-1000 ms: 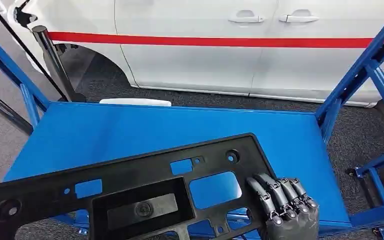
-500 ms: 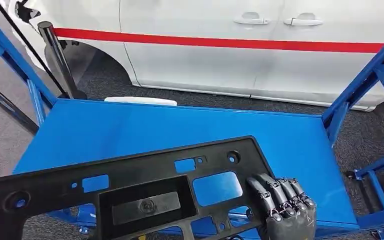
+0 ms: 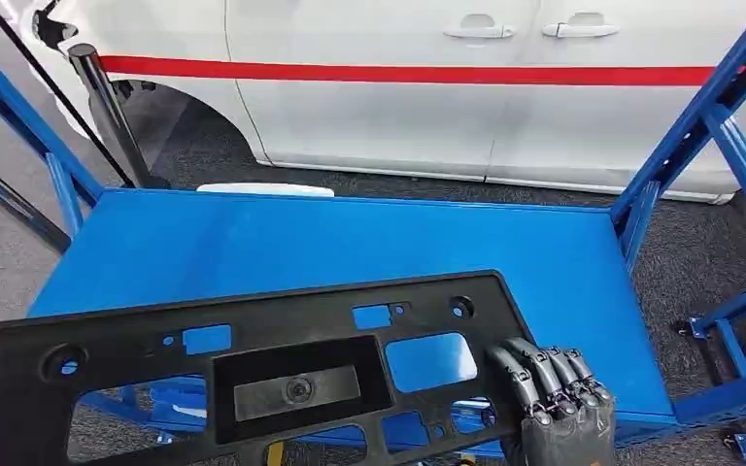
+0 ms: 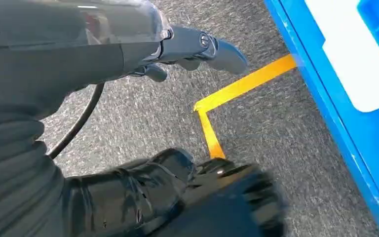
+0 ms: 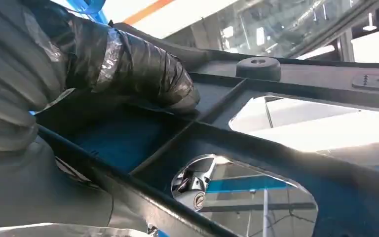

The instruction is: Take the parts from the cabinet and place them on the table.

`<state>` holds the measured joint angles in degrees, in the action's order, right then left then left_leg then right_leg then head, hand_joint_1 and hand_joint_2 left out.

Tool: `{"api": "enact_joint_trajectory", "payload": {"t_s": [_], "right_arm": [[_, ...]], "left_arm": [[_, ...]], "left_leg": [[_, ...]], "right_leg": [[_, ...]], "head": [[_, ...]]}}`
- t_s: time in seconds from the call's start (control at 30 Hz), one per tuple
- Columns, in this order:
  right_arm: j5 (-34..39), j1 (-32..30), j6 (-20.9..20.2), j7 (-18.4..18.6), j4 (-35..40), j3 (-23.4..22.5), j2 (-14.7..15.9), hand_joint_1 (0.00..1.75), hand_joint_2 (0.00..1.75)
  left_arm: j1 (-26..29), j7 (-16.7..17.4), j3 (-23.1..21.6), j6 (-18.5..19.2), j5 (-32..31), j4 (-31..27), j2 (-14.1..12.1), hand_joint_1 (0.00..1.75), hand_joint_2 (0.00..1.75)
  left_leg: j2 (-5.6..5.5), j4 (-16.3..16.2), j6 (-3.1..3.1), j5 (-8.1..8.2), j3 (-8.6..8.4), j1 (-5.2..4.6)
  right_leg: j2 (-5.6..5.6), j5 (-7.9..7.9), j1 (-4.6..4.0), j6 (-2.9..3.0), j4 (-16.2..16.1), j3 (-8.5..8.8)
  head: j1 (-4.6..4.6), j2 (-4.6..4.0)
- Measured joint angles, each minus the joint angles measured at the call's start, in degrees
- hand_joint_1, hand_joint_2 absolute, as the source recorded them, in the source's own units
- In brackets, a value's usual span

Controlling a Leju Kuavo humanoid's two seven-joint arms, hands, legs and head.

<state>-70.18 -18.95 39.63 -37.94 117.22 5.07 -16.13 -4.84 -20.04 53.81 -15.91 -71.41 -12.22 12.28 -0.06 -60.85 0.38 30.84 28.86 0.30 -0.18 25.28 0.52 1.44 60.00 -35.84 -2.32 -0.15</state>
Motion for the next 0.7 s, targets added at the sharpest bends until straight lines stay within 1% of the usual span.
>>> {"api": "enact_joint_trajectory", "payload": {"t_s": [0.03,0.07,0.1,0.17,0.2,0.23,0.27,0.3,0.33,0.37,0.4,0.43,0.47,0.5,0.53,0.57,0.6,0.63,0.67,0.7], "right_arm": [[0.0,0.0,0.0,0.3,-0.1,0.0,0.0,1.75,1.75],[-0.1,0.0,0.0,0.7,-0.2,0.0,0.0,1.75,1.75],[-0.2,0.0,0.0,0.9,-0.4,0.0,0.0,1.75,1.75],[-0.2,0.0,0.0,1.4,-0.7,0.0,0.0,1.75,1.75],[-0.2,0.0,0.0,1.5,-0.9,0.0,0.0,1.75,1.75],[-0.2,-0.1,0.0,1.7,-1.0,0.0,0.0,1.75,1.75],[-0.2,0.0,0.0,1.8,-1.2,0.0,0.1,1.75,1.75],[-0.2,0.0,0.0,1.8,-1.3,0.0,0.1,1.75,1.75],[-0.2,-0.1,0.0,1.9,-1.5,0.0,0.1,1.75,1.75],[-0.2,-0.1,0.0,1.9,-1.7,0.0,0.1,1.75,1.75],[-0.2,-0.1,0.0,2.0,-1.9,0.0,0.2,1.75,1.75],[-0.2,-0.1,0.0,2.0,-2.0,0.0,0.2,1.75,1.75],[-0.2,0.0,0.0,2.1,-2.1,0.0,0.2,1.75,1.75],[-0.2,0.0,0.0,2.2,-2.1,0.0,0.2,1.75,1.75],[-0.2,0.1,0.0,2.3,-2.2,0.0,0.3,1.75,1.75],[-0.2,0.1,0.0,2.3,-2.2,0.0,0.3,1.75,1.75],[-0.1,0.0,0.0,2.4,-2.2,0.0,0.3,1.75,1.75],[-0.1,0.1,0.0,2.4,-2.2,-0.1,0.3,1.75,1.75],[0.0,0.0,0.0,2.4,-2.3,-0.1,0.3,1.75,1.75],[0.0,0.0,0.0,2.4,-2.3,-0.1,0.3,1.75,1.75]], "left_arm": [[-0.2,0.0,0.0,0.0,0.0,0.0,0.0,0.00,1.75],[-0.2,0.0,0.1,0.0,0.0,0.0,0.0,0.00,1.75],[-0.2,0.0,0.1,0.0,0.0,0.0,0.0,0.00,1.75],[0.1,0.2,0.2,0.0,-0.1,0.0,0.0,0.00,1.75],[0.1,0.2,0.2,0.0,-0.1,0.0,0.0,0.00,1.75],[0.0,0.2,0.3,0.0,-0.1,0.0,0.0,0.00,1.75],[-0.1,0.2,0.3,0.0,-0.1,0.0,0.0,0.00,1.75],[-0.1,0.2,0.3,0.0,-0.1,0.0,0.0,0.00,1.75],[-0.1,0.2,0.3,0.0,-0.1,0.0,0.0,0.00,1.75],[-0.1,0.2,0.4,0.0,-0.1,0.0,0.0,0.00,1.75],[0.0,0.3,0.4,0.0,-0.1,0.0,0.0,0.00,1.75],[-0.1,0.3,0.4,0.0,-0.1,0.0,0.0,0.00,1.75],[-0.1,0.3,0.4,0.0,-0.1,0.0,0.0,0.00,1.75],[-0.1,0.3,0.4,0.0,-0.1,0.0,0.0,0.00,1.75],[-0.1,0.3,0.4,0.0,-0.1,0.0,0.0,0.00,1.75],[-0.1,0.4,0.4,0.0,-0.1,0.0,0.0,0.00,1.75],[0.0,0.4,0.5,0.0,-0.1,0.0,0.0,0.00,1.75],[-0.1,0.4,0.5,0.0,-0.1,0.0,0.0,0.00,1.75],[-0.1,0.5,0.5,0.0,-0.2,0.0,0.0,0.00,1.75],[0.0,0.5,0.5,0.0,-0.2,0.0,0.0,0.00,1.75]], "left_leg": [[-0.06,3.5,0.28,0.53,-1.46,-0.19],[-0.06,3.5,0.41,-0.29,-1.22,-0.46],[-0.08,3.3,0.54,-0.36,-0.97,-0.58],[-0.11,3.4,1.22,-1.17,-0.75,-0.73],[0.12,4.5,1.69,-2.30,-0.73,-0.06],[0.37,4.6,2.05,-2.88,-0.37,-0.25],[0.45,4.6,2.63,-3.38,0.31,-0.30],[0.49,4.4,2.72,-3.82,1.06,-0.41],[0.57,4.2,2.76,-4.14,1.73,-0.50],[0.67,4.0,2.73,-4.47,2.46,-0.56],[0.71,3.7,2.67,-4.78,3.25,-0.57],[0.72,3.3,2.52,-5.06,3.96,-0.57],[0.72,2.9,2.40,-5.28,4.66,-0.55],[0.67,2.3,2.16,-5.44,5.37,-0.51],[0.66,1.8,1.93,-5.60,5.90,-0.49],[0.62,1.4,1.54,-5.79,6.37,-0.81],[0.57,1.5,1.26,-6.08,6.20,-0.73],[0.57,1.3,0.94,-6.42,6.30,-0.66],[0.57,1.5,0.58,-6.85,6.40,-0.64],[0.46,1.4,0.27,-7.13,6.49,-0.54]], "right_leg": [[-0.03,-0.24,-0.10,-0.32,0.1,-0.08],[-0.05,-0.49,-0.17,-0.69,0.0,-0.10],[-0.09,-0.77,-0.08,-1.08,-0.1,-0.18],[-0.05,-1.69,0.05,-1.75,-0.6,-0.09],[0.09,-1.27,-0.03,-2.00,-0.1,-0.48],[0.12,0.68,0.12,-2.13,0.8,-1.02],[0.16,4.09,0.16,-2.21,3.7,-2.02],[0.16,7.60,0.22,-2.35,8.1,-3.24],[0.16,9.85,0.26,-2.52,12.1,-4.18],[0.15,10.77,0.29,-2.65,15.1,-4.60],[0.15,10.18,0.34,-2.75,15.8,-3.98],[0.14,8.66,0.40,-2.79,14.1,-2.26],[0.13,6.75,0.49,-2.80,10.6,0.43],[0.13,5.11,0.66,-2.80,5.3,4.22],[0.16,6.12,0.73,-2.71,0.7,6.71],[0.22,6.51,0.30,-2.27,-0.4,7.51],[0.30,5.83,0.05,-1.85,0.0,7.03],[0.31,5.87,0.17,-1.67,-0.2,6.82],[0.32,5.57,-0.08,-1.22,-0.1,6.61],[0.26,5.03,-0.07,-0.71,-0.4,6.33]], "head": [[0.00,0.00],[-0.07,0.00],[0.00,0.00],[-0.02,0.00],[-0.11,0.00],[-0.06,0.00],[-0.15,0.00],[-0.15,0.00],[-0.11,0.00],[-0.13,0.00],[-0.11,0.00],[-0.13,0.00],[-0.11,0.00],[-0.13,0.00],[-0.11,0.00],[-0.11,0.00],[-0.09,0.00],[-0.09,0.00],[-0.04,0.00],[-0.07,0.00]]}}
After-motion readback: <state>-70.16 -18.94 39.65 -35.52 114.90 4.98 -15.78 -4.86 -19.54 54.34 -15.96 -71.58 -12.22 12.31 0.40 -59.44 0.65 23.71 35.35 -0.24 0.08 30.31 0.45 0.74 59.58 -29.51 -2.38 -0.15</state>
